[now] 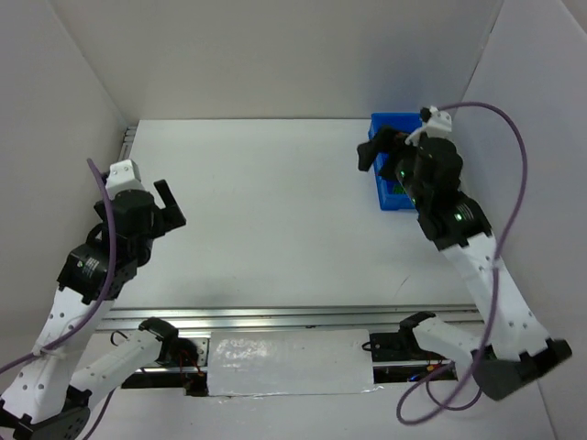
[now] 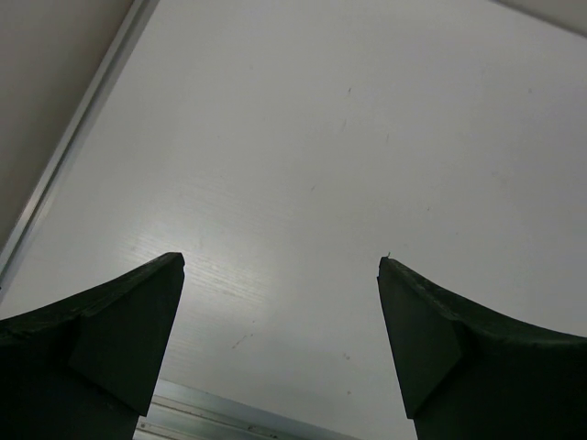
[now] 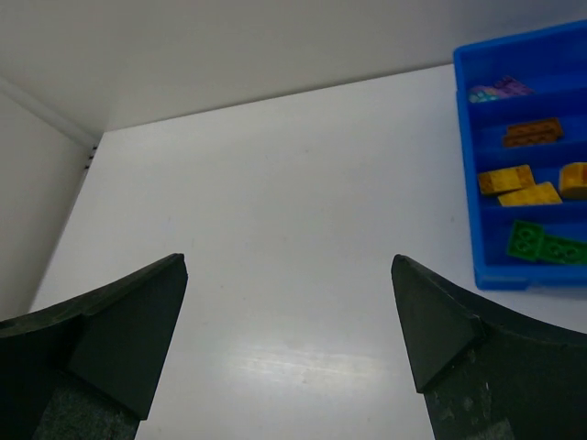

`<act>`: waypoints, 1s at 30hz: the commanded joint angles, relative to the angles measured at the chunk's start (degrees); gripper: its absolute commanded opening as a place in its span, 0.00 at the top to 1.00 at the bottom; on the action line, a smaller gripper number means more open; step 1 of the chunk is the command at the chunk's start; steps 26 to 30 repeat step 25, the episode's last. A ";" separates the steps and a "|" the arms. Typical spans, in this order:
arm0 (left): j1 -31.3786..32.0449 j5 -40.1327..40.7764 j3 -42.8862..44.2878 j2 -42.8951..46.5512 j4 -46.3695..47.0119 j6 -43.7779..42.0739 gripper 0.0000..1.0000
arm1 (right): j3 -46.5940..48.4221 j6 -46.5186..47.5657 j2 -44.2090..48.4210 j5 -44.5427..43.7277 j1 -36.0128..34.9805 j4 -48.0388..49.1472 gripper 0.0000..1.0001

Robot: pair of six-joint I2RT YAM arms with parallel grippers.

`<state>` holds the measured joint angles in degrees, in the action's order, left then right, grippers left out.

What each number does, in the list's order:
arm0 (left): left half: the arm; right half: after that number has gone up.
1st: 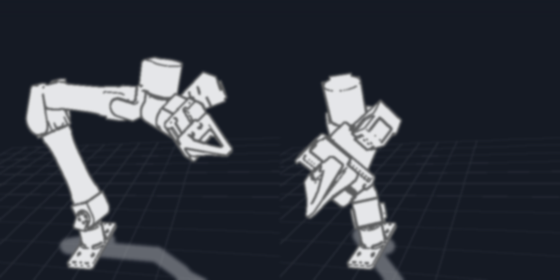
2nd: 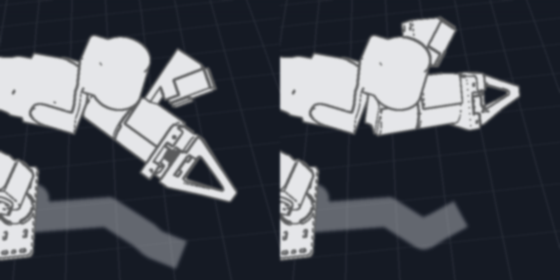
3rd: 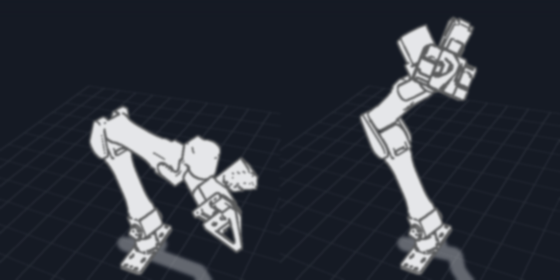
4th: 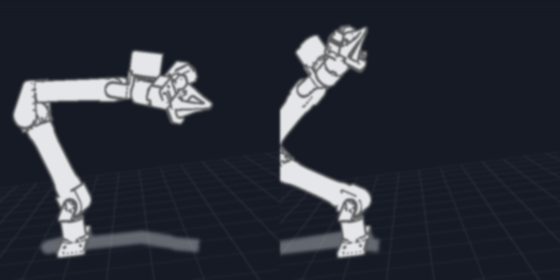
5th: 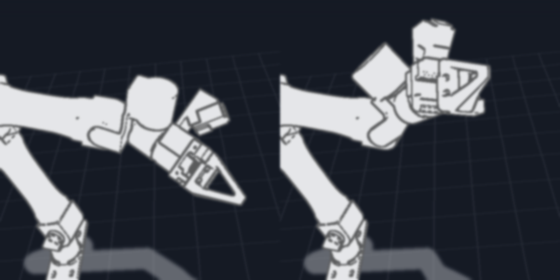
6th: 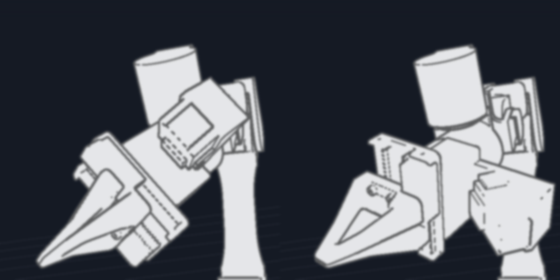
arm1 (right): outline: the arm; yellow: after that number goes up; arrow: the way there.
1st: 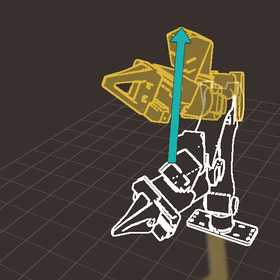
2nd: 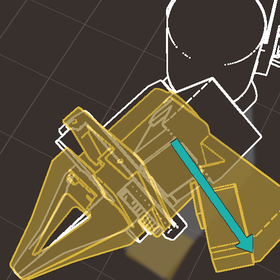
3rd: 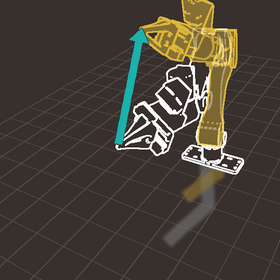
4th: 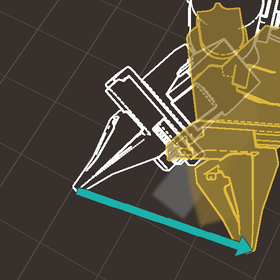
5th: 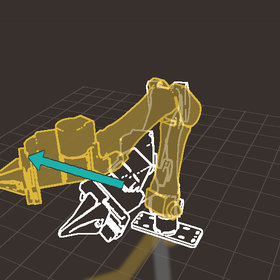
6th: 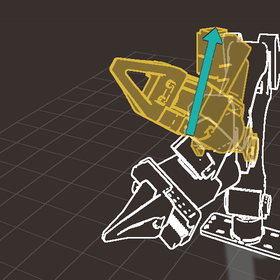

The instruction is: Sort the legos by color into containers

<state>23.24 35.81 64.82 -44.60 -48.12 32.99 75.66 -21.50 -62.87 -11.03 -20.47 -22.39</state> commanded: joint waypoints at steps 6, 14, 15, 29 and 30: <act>-0.83 1.36 14.54 -6.64 -3.12 -2.49 0.01 | -3.15 1.46 23.55 -11.03 -2.03 -21.98 0.00; -0.83 9.10 15.95 0.03 -9.97 -2.93 0.01 | 3.00 1.98 33.15 -8.76 -2.73 -36.03 0.00; -0.83 9.19 16.04 0.82 -10.59 -3.02 0.00 | 3.18 2.77 33.77 -8.40 -2.65 -37.19 0.00; -0.83 8.40 15.43 8.65 -16.57 -1.27 0.00 | 1.51 3.39 38.18 -6.82 -2.82 -38.87 0.00; -0.83 8.40 15.43 8.65 -16.57 -1.27 0.00 | 1.51 3.39 38.18 -6.82 -2.82 -38.87 0.00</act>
